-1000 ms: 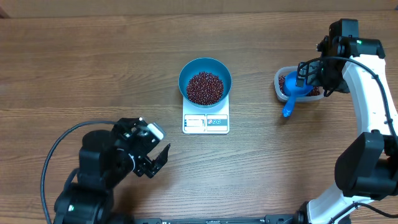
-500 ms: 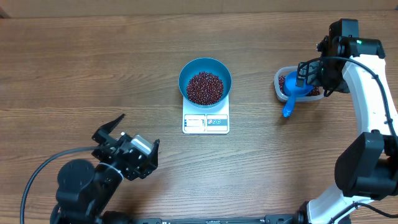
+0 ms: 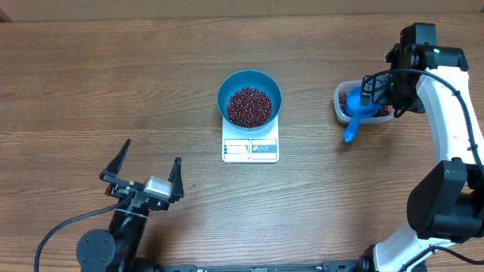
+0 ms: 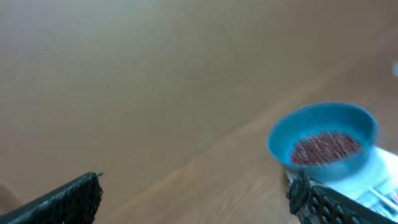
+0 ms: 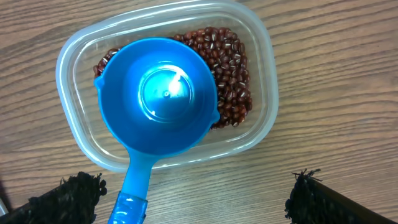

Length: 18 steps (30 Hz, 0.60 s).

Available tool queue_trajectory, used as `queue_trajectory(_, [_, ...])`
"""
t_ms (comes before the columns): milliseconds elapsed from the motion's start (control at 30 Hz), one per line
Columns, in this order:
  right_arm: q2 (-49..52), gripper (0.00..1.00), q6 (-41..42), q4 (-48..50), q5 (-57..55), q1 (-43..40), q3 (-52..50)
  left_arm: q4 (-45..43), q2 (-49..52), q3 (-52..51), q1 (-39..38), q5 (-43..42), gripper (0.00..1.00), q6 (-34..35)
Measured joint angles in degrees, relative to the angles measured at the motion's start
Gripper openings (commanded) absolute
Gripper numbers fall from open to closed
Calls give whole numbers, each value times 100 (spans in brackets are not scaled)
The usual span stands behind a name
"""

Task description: Scoop item into bowl and weigh 150g on scale

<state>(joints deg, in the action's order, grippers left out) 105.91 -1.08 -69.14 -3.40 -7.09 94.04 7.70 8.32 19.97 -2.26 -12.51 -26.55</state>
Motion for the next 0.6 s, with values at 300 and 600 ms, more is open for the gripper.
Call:
queue_trajectory(300, [0, 100, 0, -2, 2, 0, 0, -590, -715, -999, 243, 861, 100, 1947])
queue_trajectory(600, [0, 100, 2, -2, 0, 0, 0, -953, -748, -1738, 302, 1589, 100, 3152])
